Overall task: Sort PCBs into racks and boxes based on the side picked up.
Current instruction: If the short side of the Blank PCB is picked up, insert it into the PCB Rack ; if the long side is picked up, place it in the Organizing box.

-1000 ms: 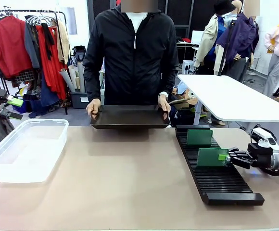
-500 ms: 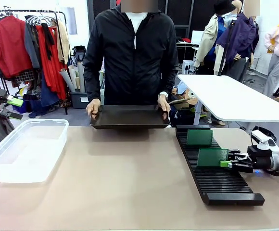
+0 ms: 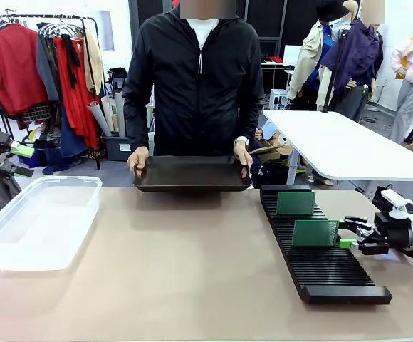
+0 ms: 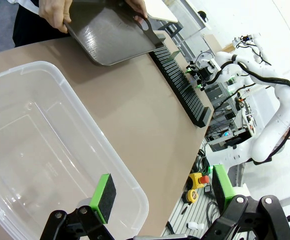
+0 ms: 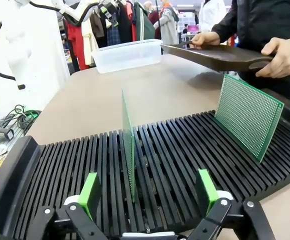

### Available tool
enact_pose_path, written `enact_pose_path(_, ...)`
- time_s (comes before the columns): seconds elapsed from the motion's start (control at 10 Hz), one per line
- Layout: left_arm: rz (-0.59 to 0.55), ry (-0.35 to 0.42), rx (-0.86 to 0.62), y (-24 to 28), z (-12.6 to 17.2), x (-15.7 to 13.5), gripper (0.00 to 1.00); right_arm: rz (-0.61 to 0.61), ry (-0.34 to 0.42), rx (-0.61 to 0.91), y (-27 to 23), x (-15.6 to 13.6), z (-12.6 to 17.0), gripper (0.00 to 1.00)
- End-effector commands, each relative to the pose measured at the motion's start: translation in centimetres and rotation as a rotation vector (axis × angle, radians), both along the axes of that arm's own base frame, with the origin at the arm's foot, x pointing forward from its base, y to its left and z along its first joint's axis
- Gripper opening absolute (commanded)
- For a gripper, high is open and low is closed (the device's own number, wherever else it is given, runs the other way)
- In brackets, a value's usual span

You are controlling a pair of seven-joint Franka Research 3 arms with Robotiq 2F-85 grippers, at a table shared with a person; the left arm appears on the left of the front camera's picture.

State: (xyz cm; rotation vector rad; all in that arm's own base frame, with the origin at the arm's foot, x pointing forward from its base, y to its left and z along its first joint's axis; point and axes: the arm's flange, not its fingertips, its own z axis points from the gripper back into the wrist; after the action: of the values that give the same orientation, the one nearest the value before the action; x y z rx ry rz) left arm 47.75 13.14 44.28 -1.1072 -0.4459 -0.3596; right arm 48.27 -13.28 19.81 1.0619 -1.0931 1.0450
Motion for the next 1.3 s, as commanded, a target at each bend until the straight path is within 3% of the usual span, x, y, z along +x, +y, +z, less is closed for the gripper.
enact_pose_path(0.0, 0.004, 0.001, 0.003, -0.1, 0.2, -0.1, 1.00, 0.009, -0.017, 0.016, -0.3, -1.5, 1.3, 1.00)
enact_pose_path(0.2, 0.004, 0.001, 0.003, -0.1, 0.2, -0.1, 1.00, 0.008, -0.013, 0.014, -0.6, -2.0, 1.9, 1.00)
enact_pose_path(0.3, 0.004, 0.001, 0.003, -0.1, 0.2, -0.1, 1.00, -0.014, 0.024, 0.016, -0.5, -2.2, 2.1, 1.00)
enact_pose_path(0.4, 0.004, 0.001, 0.003, -0.1, 0.2, -0.1, 1.00, -0.007, -0.009, 0.022, -0.7, -0.8, 1.0, 1.00)
enact_pose_path(1.2, 0.004, 0.001, 0.003, -0.1, 0.2, -0.1, 1.00, -0.007, -0.009, 0.022, -0.7, -0.8, 1.0, 1.00)
